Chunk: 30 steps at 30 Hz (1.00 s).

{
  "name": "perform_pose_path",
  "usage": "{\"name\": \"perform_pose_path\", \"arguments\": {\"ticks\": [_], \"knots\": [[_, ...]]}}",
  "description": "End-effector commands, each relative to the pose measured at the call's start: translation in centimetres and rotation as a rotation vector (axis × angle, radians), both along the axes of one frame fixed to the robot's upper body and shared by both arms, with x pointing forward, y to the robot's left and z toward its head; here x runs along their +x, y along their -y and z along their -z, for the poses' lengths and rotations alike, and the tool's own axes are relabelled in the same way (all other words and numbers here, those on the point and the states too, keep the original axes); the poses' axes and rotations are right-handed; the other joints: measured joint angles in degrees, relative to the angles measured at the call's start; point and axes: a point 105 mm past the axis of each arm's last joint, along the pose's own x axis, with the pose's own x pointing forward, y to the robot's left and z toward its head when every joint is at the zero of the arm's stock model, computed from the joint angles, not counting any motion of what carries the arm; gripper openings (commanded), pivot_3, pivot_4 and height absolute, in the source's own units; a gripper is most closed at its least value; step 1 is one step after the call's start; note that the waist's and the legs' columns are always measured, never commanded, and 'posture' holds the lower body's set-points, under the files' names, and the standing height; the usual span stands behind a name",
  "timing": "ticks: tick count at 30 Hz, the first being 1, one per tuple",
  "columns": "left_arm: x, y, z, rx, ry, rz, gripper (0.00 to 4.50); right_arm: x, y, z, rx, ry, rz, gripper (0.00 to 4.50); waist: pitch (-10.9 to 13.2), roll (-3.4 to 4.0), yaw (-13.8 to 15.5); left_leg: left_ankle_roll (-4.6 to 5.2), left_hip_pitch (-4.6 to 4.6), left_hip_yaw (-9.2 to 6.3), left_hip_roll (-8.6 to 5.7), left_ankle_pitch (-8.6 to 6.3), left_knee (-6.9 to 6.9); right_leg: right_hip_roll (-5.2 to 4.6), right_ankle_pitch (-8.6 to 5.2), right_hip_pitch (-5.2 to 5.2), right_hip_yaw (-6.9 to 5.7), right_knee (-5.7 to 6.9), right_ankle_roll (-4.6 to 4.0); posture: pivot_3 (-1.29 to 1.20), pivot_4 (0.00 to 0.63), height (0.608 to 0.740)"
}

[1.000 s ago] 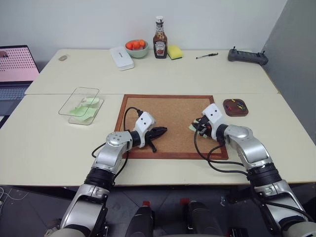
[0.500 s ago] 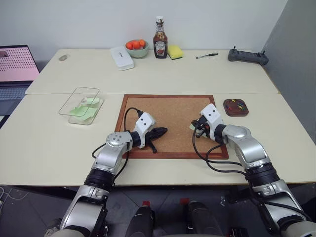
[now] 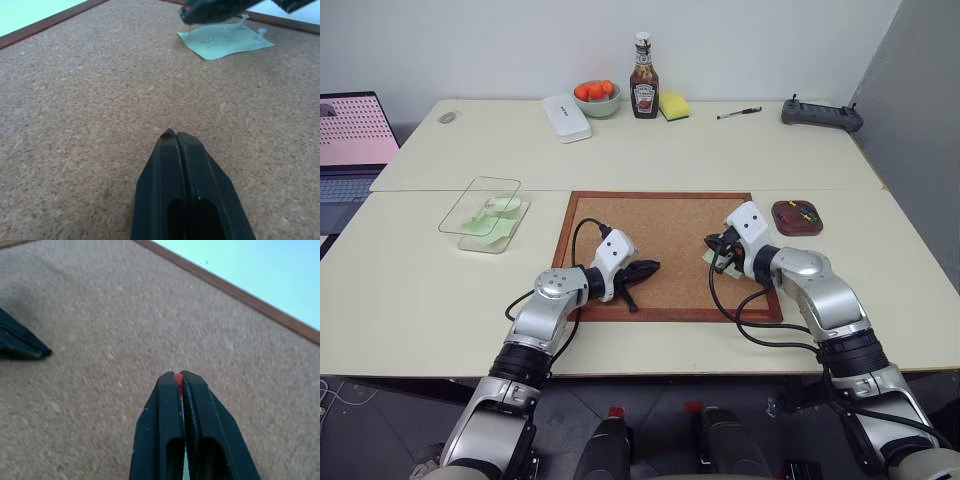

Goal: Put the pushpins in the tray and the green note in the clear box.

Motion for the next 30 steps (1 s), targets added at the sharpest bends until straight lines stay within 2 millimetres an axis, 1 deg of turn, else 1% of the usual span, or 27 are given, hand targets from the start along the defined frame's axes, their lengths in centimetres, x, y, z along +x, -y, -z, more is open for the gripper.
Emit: {"name": "perform_pose_path", "arguments": {"ticks": [1,4,6,8,11,15,19,25,29,30], "knots": [[-0.7,0.1,1.2,0.033,-0.039,0.020,0.00,0.0,0.4,-2.8,0.056,0.066,0.006,0.05,0.0,0.00,0.0,0.00,0.00,0.00,0.00,0.00,0.00,0.00,0.00,0.00,0.00,0.00,0.00,0.00,0.150,0.740],[-0.8,0.1,1.2,0.032,-0.037,0.020,0.00,0.2,1.7,-3.6,0.056,0.083,0.041,0.05,0.0,0.00,0.0,0.00,0.00,0.00,0.01,0.00,0.00,0.00,0.00,0.00,0.00,0.00,0.00,0.00,0.150,0.740],[-0.8,0.1,1.2,0.030,-0.036,0.021,0.00,0.8,3.3,-4.2,0.041,0.108,0.098,0.05,0.0,0.00,0.0,0.00,0.00,0.00,0.00,0.00,0.00,0.00,0.00,0.00,0.00,0.00,0.00,0.00,0.150,0.740],[-0.9,0.1,1.2,0.031,-0.035,0.023,0.00,1.7,5.6,-4.6,-0.025,0.167,0.193,0.05,0.0,0.00,0.0,0.00,0.00,0.01,-0.01,0.00,0.00,0.00,0.00,0.00,0.01,0.00,0.00,0.00,0.150,0.740],[-1.1,0.2,1.5,0.047,-0.033,0.032,0.00,2.7,8.3,-4.0,-0.197,0.238,0.278,0.05,0.0,0.01,0.0,0.00,0.00,0.04,-0.02,0.00,0.00,-0.01,0.00,0.00,0.02,-0.01,0.00,0.00,0.150,0.740],[-1.2,0.2,1.6,0.054,-0.033,0.040,0.00,3.9,10.6,-3.1,-0.371,0.285,0.355,0.05,0.0,0.04,-0.1,0.01,0.02,0.08,0.00,0.00,-0.02,0.00,0.00,0.00,0.05,-0.01,-0.01,0.00,0.150,0.740],[-1.2,0.3,1.6,0.057,-0.030,0.043,0.00,4.7,11.9,-2.3,-0.423,0.285,0.403,0.05,0.0,0.06,-0.1,0.01,0.07,0.19,0.00,0.00,-0.01,0.01,0.01,0.00,0.17,0.01,0.01,0.00,0.150,0.740],[-1.3,0.2,1.7,0.061,-0.029,0.044,0.00,5.9,12.9,-1.6,-0.471,0.289,0.455,0.05,0.0,0.07,-0.1,0.01,0.08,0.25,0.00,0.00,-0.01,0.00,0.03,0.00,0.22,-0.01,0.04,0.00,0.150,0.740],[-1.3,0.3,1.7,0.060,-0.027,0.042,0.00,6.4,13.6,-1.2,-0.489,0.275,0.485,0.05,0.0,0.07,-0.1,0.02,0.07,0.26,-0.01,0.00,-0.01,0.00,0.03,0.00,0.25,-0.02,0.04,0.00,0.150,0.740],[-1.3,0.2,1.7,0.060,-0.026,0.041,0.00,6.4,13.8,-1.0,-0.493,0.272,0.489,0.26,0.0,0.07,-0.1,0.02,0.07,0.26,-0.01,0.00,-0.01,0.00,0.03,0.00,0.24,-0.02,0.03,0.00,0.150,0.740]]}}
